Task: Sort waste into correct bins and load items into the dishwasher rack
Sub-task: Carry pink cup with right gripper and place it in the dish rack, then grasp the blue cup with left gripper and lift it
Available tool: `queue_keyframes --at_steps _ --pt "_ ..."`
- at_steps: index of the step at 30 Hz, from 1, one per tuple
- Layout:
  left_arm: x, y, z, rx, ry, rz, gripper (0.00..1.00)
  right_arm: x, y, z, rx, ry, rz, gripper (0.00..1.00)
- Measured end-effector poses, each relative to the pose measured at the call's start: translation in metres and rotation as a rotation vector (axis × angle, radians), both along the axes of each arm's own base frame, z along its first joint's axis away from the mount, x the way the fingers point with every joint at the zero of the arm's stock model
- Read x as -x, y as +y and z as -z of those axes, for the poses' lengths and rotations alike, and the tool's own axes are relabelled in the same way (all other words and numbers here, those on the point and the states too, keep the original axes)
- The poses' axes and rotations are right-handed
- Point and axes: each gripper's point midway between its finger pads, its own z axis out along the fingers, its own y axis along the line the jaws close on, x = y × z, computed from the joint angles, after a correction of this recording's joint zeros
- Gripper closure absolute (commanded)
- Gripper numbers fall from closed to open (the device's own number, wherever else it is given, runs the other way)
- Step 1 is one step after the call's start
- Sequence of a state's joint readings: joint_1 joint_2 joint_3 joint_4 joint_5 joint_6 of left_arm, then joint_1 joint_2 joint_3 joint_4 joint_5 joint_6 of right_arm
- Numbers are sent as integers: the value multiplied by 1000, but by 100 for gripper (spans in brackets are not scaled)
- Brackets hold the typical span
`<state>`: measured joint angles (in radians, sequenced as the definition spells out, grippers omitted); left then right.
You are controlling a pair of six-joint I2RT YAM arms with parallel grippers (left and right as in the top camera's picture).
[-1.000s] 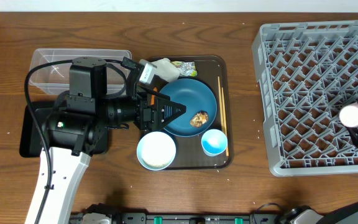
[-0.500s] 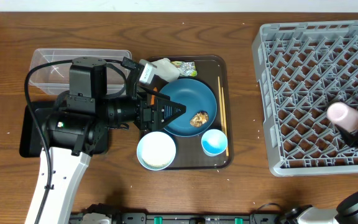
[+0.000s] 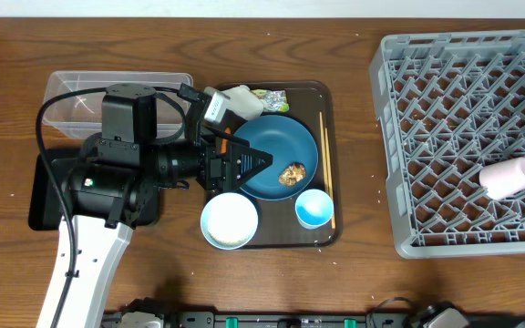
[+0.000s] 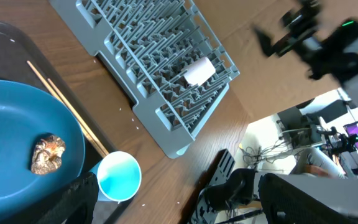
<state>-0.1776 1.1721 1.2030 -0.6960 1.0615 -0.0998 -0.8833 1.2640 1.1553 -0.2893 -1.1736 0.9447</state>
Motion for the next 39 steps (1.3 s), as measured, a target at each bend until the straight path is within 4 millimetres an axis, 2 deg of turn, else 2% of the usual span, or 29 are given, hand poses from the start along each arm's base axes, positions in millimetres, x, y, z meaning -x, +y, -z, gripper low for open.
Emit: queue_keyframes --at_steps 2,3,4,6,9,11,13,15,16,19,21,23,26,30,33,39 --pt "0 0 0 0 0 -1 17 1 42 -25 124 -81 -103 1" --pt "-1 0 1 -4 -1 -4 17 3 60 -31 169 -109 -149 1" --pt "-2 1 2 -11 -2 -12 17 6 87 -36 220 -139 -219 1" --pt "-4 3 5 -31 1 -32 17 12 118 -35 268 -158 -306 1" --pt "-9 9 14 -80 15 -78 17 21 163 -14 328 -114 -431 1" --pt "-11 14 22 -120 31 -109 17 25 179 11 394 -29 -460 1" --pt "-11 17 29 -156 45 -130 17 24 179 42 510 106 -425 1" --pt "-10 17 35 -192 52 -137 17 21 163 66 660 234 -334 1" --pt "-9 17 38 -211 52 -138 17 19 147 74 745 300 -255 1" --pt "-7 15 45 -257 43 -138 19 17 112 80 854 403 -93 4" --pt "-5 13 50 -296 36 -138 25 16 100 78 880 428 -29 7" --pt "-2 11 56 -348 28 -139 29 15 99 77 880 427 -18 7" --pt "3 8 67 -437 10 -133 29 15 103 78 867 418 -42 1" --pt "8 -5 88 -539 10 -97 29 18 109 83 852 431 -79 1" --pt "11 -22 111 -599 52 -49 30 22 111 88 842 451 -99 1" --pt "9 -55 170 -734 133 -1 34 26 113 92 834 466 -113 1"
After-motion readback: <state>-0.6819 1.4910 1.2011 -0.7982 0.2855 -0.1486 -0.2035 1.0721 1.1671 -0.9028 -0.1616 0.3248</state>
